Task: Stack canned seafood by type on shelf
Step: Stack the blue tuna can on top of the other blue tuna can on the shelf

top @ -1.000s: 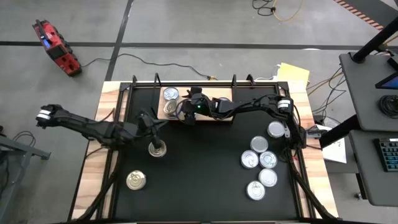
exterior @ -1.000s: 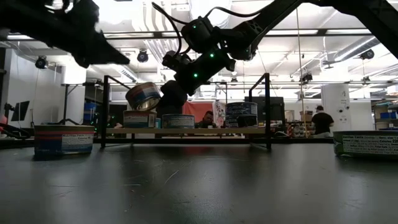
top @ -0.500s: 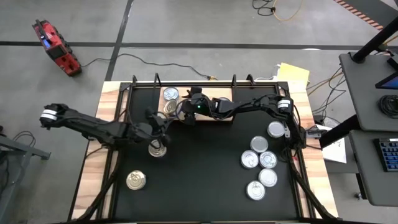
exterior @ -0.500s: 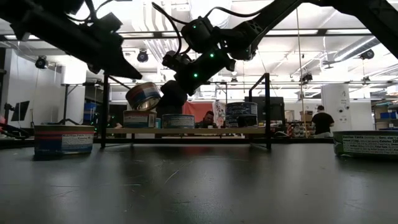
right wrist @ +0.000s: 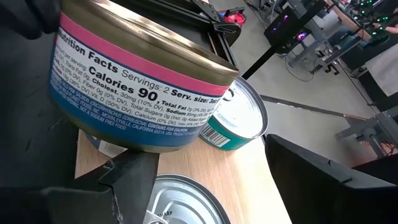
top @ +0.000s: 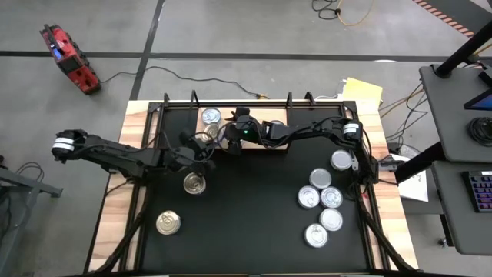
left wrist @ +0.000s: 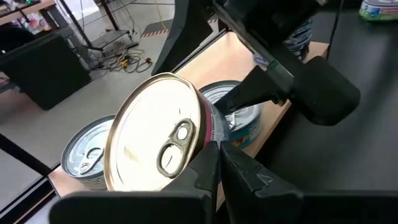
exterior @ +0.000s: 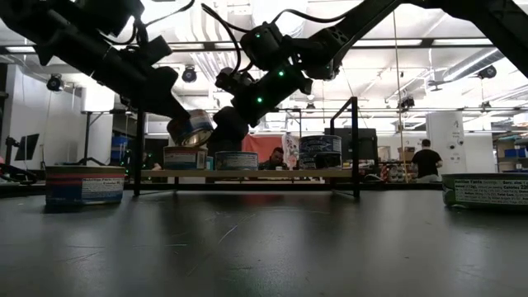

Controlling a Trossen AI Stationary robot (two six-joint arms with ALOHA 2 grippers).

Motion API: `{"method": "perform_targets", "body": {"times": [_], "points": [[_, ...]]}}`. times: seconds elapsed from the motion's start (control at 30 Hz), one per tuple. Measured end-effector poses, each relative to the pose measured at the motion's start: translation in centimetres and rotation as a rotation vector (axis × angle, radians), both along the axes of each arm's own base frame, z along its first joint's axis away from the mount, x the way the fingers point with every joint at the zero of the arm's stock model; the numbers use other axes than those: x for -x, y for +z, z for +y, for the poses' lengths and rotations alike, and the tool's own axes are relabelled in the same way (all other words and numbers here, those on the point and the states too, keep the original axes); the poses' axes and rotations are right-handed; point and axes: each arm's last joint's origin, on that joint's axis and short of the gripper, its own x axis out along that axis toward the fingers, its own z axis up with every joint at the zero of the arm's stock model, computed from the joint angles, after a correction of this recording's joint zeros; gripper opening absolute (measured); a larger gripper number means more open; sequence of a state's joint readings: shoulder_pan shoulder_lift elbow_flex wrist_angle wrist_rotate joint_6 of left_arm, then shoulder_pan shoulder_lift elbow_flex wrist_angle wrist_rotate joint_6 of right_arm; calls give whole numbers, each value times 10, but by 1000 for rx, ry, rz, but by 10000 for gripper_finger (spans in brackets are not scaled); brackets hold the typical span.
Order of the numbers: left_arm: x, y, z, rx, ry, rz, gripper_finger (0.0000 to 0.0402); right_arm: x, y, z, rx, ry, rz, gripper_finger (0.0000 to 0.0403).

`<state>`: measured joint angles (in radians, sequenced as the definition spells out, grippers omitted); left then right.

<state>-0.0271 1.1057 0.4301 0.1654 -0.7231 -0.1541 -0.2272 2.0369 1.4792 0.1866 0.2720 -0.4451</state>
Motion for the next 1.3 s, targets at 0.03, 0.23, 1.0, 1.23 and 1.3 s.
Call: {"method": "perform_targets", "body": {"times": [0.03, 0.23, 1.0, 1.23, 1.3], "points": [[0, 0, 1, 3, 4, -2, 0, 0, 0, 0, 0, 0, 0, 283], [0, 0, 5, 8, 30, -6, 0, 0, 0, 0, 0, 0, 2, 272], [4, 7, 8, 19, 157, -113, 0, -1, -1, 6, -1, 33, 13, 279], [7, 12, 8, 28, 160, -152, 0, -2, 0, 7, 0, 34, 1, 264], [9, 15, 8, 29, 160, -168, 0, -2, 1, 7, 0, 33, -7, 258]]}}
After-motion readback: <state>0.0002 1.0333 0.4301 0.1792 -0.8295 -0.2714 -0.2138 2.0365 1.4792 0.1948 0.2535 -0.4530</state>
